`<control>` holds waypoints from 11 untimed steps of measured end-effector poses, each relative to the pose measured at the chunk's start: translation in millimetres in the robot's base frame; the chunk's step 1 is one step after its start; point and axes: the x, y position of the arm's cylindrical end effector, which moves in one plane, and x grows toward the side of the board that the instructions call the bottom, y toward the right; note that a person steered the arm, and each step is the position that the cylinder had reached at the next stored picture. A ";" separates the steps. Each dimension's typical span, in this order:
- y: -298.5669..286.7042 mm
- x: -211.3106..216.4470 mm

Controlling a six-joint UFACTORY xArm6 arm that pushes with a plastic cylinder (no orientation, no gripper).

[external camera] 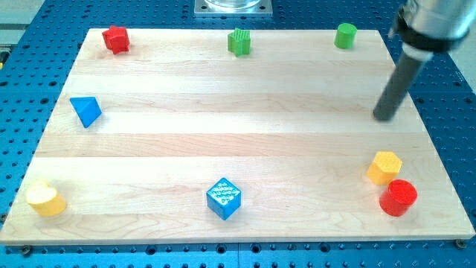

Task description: Move the green circle diagonally to the hexagon

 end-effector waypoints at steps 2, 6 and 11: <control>41.2 -148.8; -82.5 -135.7; -147.6 -93.8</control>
